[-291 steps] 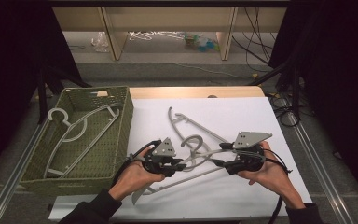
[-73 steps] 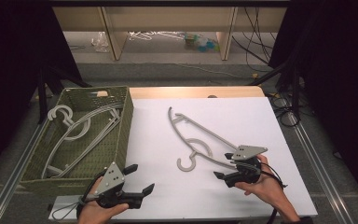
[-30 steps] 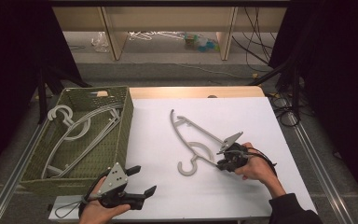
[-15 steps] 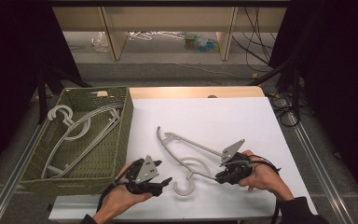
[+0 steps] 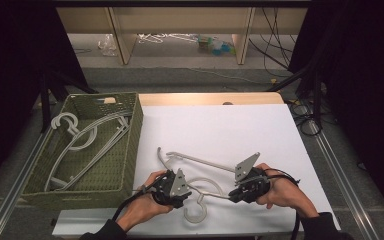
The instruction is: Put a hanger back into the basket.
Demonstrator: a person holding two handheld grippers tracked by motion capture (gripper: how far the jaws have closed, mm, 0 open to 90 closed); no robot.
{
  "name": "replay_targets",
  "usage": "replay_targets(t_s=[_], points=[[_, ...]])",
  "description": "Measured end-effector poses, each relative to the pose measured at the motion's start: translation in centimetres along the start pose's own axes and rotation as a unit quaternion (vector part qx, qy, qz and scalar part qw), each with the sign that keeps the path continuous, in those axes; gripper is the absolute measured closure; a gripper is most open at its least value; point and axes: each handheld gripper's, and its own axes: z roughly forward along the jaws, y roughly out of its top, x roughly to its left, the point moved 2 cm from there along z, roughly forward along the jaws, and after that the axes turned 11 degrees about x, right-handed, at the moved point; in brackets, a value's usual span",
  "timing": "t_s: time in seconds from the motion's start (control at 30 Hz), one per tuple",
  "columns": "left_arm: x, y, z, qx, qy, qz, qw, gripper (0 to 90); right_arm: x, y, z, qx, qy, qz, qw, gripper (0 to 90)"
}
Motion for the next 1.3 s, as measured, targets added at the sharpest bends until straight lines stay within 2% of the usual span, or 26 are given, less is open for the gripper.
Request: replay_targets(t_s=[0.03, 0.1, 0.13, 0.2, 0.33, 0.47, 0.53, 0.63, 0.7, 0.73, 0.93, 1.03, 1.07, 1.13, 1.23, 1.27, 1.3], points=[[0.0, 0.0, 0.2, -0.001, -0.004, 0.004, 1.0, 43.4, 0.0, 0.0, 0.0, 0.0, 0.001, 0.0, 1.0, 81.5], [0.1, 0.0, 0.5, 0.004, 0.004, 0.008, 1.0, 44.2, 0.1, 0.0, 0.1, 0.003, -0.001, -0.006, 1.0, 81.5], [0.1, 0.1, 0.6, 0.007, 0.002, 0.011, 0.9999, 43.9, 0.0, 0.0, 0.1, 0.007, 0.0, -0.011, 0.9999, 81.5], [-0.1, 0.2, 0.9, 0.005, 0.0, 0.018, 0.9998, 44.6, 0.2, 0.1, 0.1, 0.004, 0.008, -0.007, 0.9999, 81.5], [-0.2, 0.5, 1.4, 0.002, 0.0, 0.038, 0.9993, 51.0, 0.4, 0.3, 0.0, -0.003, 0.015, -0.005, 0.9999, 81.5], [-0.4, 0.8, 2.0, 0.003, -0.007, 0.054, 0.9985, 57.6, 0.2, 0.2, 0.0, 0.0, 0.011, -0.016, 0.9998, 81.4], [-0.4, 1.0, 2.1, 0.003, -0.008, 0.07, 0.9975, 58.2, 0.3, 0.3, 0.0, -0.003, 0.014, -0.006, 0.9999, 81.5], [-0.2, 1.1, 2.0, 0.005, -0.014, 0.077, 0.9969, 59.7, 0.0, 0.2, 0.0, 0.002, 0.012, -0.015, 0.9998, 81.4], [-0.1, 1.1, 1.7, 0.006, -0.007, 0.088, 0.996, 61.2, 0.0, 0.2, 0.0, -0.001, 0.013, -0.019, 0.9997, 81.2], [-0.1, 1.2, 1.6, 0.011, -0.011, 0.097, 0.9952, 62.1, 0.0, 0.1, -0.1, -0.001, 0.015, -0.02, 0.9997, 81.2], [-0.2, 1.5, 0.9, 0.018, -0.008, 0.11, 0.9938, 65.6, -0.4, -0.2, -0.4, -0.006, 0.016, -0.024, 0.9996, 80.5], [0.0, 1.6, 0.6, 0.019, -0.002, 0.109, 0.9938, 67.1, -0.8, -0.2, -0.9, -0.019, 0.005, -0.01, 0.9997, 77.6], [0.0, 1.7, 0.4, 0.026, -0.005, 0.116, 0.9929, 67.6, -0.9, -0.2, -1.1, -0.026, 0.004, -0.004, 0.9996, 75.6], [0.0, 1.8, 0.2, 0.03, 0.001, 0.119, 0.9924, 68.7, -0.9, -0.2, -1.4, -0.036, -0.01, 0.016, 0.9992, 70.1], [0.0, 1.9, 0.0, 0.033, -0.001, 0.119, 0.9924, 69.3, -1.0, -0.2, -2.0, -0.05, -0.029, 0.026, 0.998, 64.3], [0.0, 2.0, 0.0, 0.035, -0.003, 0.123, 0.9917, 69.3, -1.1, -0.2, -2.2, -0.057, -0.041, 0.032, 0.997, 61.5], [0.0, 2.0, -0.2, 0.037, 0.0, 0.123, 0.9917, 69.4, -1.5, -0.2, -2.8, -0.072, -0.068, 0.054, 0.9936, 56.1]])
